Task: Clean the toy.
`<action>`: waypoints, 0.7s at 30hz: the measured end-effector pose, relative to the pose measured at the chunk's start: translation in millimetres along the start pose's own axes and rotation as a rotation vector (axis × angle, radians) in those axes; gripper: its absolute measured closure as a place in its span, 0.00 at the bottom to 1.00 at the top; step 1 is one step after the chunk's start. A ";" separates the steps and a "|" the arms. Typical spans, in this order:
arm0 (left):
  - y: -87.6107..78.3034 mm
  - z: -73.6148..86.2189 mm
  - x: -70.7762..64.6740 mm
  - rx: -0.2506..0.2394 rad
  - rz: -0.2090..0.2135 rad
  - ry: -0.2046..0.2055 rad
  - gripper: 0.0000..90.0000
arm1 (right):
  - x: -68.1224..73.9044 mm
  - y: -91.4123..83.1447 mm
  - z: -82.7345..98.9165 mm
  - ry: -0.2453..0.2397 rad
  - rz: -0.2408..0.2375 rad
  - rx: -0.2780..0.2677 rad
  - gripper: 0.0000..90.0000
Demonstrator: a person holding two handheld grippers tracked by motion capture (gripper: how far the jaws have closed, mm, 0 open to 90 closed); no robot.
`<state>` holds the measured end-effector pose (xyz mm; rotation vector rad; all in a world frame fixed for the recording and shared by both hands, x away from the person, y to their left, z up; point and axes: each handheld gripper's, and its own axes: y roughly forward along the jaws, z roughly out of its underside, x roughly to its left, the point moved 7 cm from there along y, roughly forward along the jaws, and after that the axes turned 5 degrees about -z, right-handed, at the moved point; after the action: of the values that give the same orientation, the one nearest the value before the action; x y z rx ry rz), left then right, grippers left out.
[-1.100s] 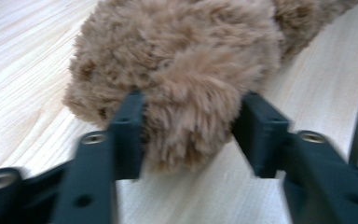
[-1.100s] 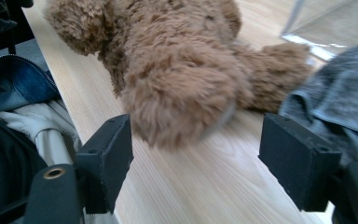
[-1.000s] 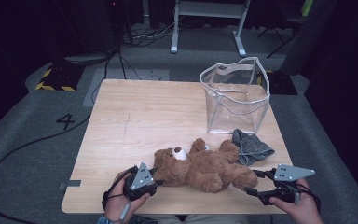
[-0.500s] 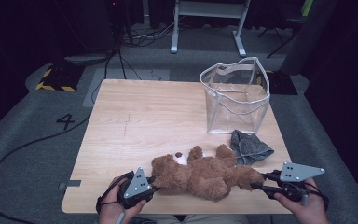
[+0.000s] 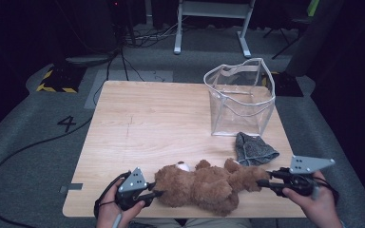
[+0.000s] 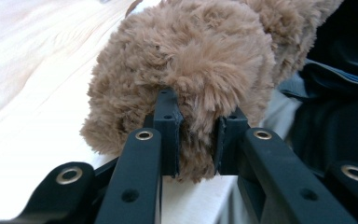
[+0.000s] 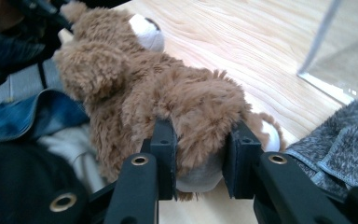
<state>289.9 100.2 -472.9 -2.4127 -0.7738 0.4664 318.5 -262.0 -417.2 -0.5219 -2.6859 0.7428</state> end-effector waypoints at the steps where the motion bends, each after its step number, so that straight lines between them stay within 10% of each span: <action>1: 0.0 0.0 0.0 0.000 0.000 0.000 0.84 | 0.0 0.0 0.0 0.000 0.000 0.000 0.77; 5: 12.3 -4.5 26.5 -0.082 0.052 -0.146 0.84 | -49.2 21.8 -3.1 0.147 -0.015 -0.058 0.77; 8: 14.2 -6.5 31.6 -0.115 0.022 -0.143 0.80 | -63.7 29.8 -2.9 0.181 -0.012 -0.060 0.78; 12: 13.4 -12.2 33.5 -0.137 -0.095 -0.057 0.53 | -79.6 43.7 -2.1 0.187 0.031 -0.042 0.78; 17: 21.9 -21.2 31.3 -0.126 -0.151 0.061 0.58 | -92.0 52.5 0.1 0.200 0.036 -0.048 0.78; 21: 35.4 -21.7 33.2 -0.068 -0.115 0.041 0.78 | -102.2 54.7 1.0 0.193 0.062 -0.057 0.76</action>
<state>340.8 87.9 -482.2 -2.4163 -0.9188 0.3487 423.1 -261.6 -467.1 -0.6587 -2.5277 0.6002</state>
